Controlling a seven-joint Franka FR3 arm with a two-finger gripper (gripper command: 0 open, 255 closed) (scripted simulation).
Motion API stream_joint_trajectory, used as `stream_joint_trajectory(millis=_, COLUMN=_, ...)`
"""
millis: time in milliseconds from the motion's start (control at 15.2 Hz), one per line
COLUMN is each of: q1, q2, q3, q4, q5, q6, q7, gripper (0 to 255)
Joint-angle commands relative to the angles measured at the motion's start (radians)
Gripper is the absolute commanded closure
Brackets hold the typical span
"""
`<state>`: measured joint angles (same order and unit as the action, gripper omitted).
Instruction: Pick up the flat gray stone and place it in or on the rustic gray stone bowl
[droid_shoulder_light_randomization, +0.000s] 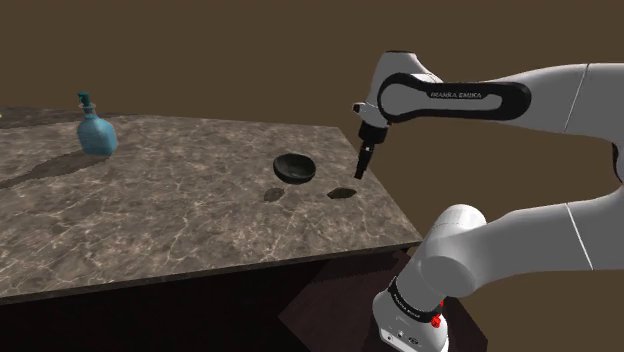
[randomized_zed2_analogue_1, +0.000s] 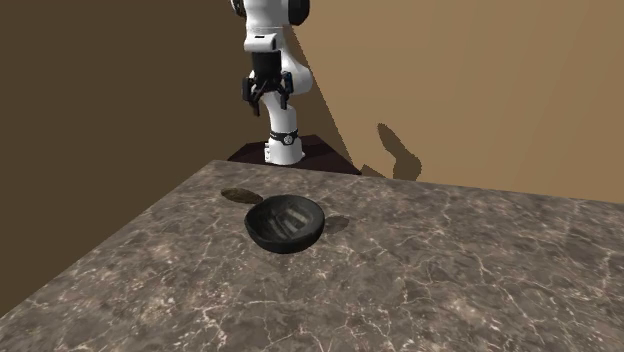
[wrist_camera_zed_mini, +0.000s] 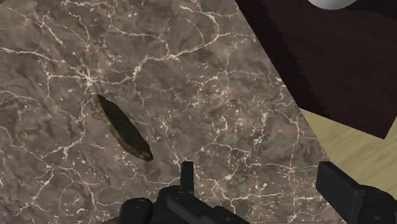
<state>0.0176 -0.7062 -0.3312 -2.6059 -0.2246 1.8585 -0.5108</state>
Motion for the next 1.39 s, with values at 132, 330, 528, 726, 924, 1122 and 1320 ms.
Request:
stream_joint_trajectory(millis=132, q1=0.019, q2=0.103, q3=-0.121, q4=-0.005, q5=-0.045, q6=0.118, q7=-0.192, gripper=0)
stream_joint_trajectory(millis=330, q1=0.048, q2=0.207, q3=-0.214, q4=0.007, q5=-0.055, q6=0.213, q7=-0.337, gripper=0)
stream_joint_trajectory(millis=528, q1=0.093, q2=0.332, q3=-0.308, q4=0.036, q5=-0.031, q6=0.309, q7=-0.495, gripper=0)
stream_joint_trajectory(millis=726, q1=0.152, q2=0.48, q3=-0.399, q4=0.08, q5=0.042, q6=0.399, q7=-0.678, gripper=0)
stream_joint_trajectory(millis=924, q1=0.21, q2=0.655, q3=-0.472, q4=0.139, q5=0.19, q6=0.474, q7=-0.904, gripper=0)
stream_joint_trajectory(millis=1122, q1=0.209, q2=0.767, q3=-0.472, q4=0.171, q5=0.306, q6=0.513, q7=-1.043, gripper=0)
stream_joint_trajectory(millis=1320, q1=0.201, q2=0.81, q3=-0.459, q4=0.159, q5=0.355, q6=0.552, q7=-1.078, gripper=0)
